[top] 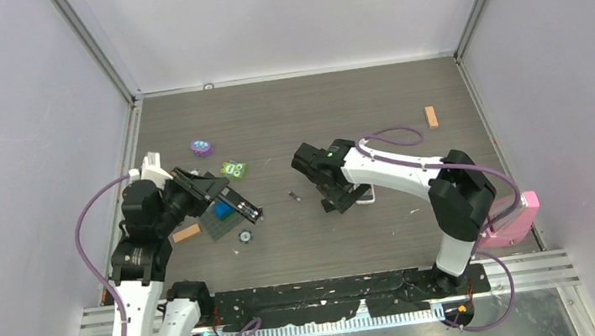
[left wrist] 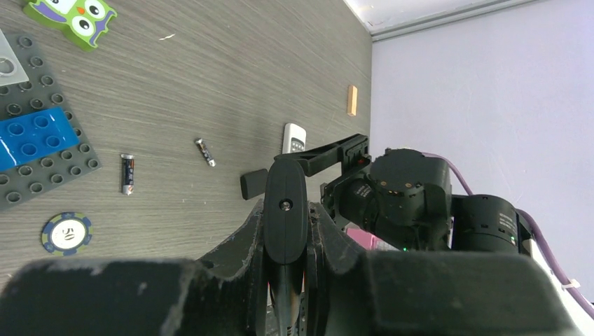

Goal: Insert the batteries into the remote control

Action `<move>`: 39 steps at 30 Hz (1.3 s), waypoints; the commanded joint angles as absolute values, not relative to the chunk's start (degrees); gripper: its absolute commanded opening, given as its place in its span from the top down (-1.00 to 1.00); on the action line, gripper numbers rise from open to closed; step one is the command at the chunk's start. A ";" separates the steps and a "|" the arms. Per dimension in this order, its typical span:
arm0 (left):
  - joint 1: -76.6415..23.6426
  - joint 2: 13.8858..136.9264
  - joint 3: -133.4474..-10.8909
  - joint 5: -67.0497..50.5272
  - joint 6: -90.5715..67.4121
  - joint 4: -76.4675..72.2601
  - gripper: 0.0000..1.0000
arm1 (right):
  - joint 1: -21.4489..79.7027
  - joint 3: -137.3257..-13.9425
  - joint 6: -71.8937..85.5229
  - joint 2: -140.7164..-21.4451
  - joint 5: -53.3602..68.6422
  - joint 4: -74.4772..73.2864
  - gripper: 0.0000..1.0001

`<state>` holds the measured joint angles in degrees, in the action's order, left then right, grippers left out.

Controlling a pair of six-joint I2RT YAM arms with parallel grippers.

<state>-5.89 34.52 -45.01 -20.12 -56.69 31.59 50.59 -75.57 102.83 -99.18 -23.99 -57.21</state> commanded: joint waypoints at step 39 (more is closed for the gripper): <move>-5.68 34.11 -41.06 -22.70 -54.81 27.40 1.00 | 48.85 -75.07 88.88 -109.33 -20.45 -53.02 0.58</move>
